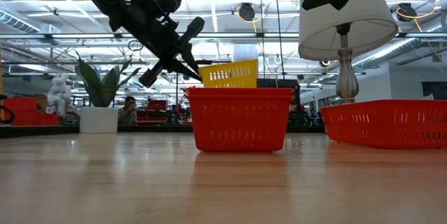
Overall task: Stack baskets by color
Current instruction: Stack the bottom yellow bin on top of the top yellow bin
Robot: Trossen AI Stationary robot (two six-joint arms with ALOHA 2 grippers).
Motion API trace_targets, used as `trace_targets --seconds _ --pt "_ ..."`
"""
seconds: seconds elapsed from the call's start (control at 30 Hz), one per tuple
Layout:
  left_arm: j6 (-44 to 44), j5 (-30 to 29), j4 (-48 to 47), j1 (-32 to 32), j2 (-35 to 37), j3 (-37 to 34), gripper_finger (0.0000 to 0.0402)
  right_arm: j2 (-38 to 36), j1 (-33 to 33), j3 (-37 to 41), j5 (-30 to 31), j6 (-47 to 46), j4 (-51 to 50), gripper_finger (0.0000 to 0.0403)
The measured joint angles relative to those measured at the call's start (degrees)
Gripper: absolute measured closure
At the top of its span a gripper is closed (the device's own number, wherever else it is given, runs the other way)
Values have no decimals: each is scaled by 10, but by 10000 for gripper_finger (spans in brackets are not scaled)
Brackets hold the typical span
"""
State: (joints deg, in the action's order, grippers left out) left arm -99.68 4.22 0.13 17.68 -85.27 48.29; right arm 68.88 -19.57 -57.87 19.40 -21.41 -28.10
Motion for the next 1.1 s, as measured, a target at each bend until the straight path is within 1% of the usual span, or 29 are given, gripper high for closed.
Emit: trace_targets --seconds 0.2,0.43,0.67,0.8,1.1 --pt "0 3 -2 9 0 0 396 0 0 0 0 0 0 401" --pt "-6 8 0 17 -12 -1 383 0 0 0 0 0 0 401" --pt "-14 9 -1 17 -34 0 396 0 0 0 0 0 0 401" --pt "-16 8 0 17 -45 0 380 0 0 0 0 0 0 401" --pt "-2 8 2 16 -45 -1 348 0 0 0 0 0 0 401"
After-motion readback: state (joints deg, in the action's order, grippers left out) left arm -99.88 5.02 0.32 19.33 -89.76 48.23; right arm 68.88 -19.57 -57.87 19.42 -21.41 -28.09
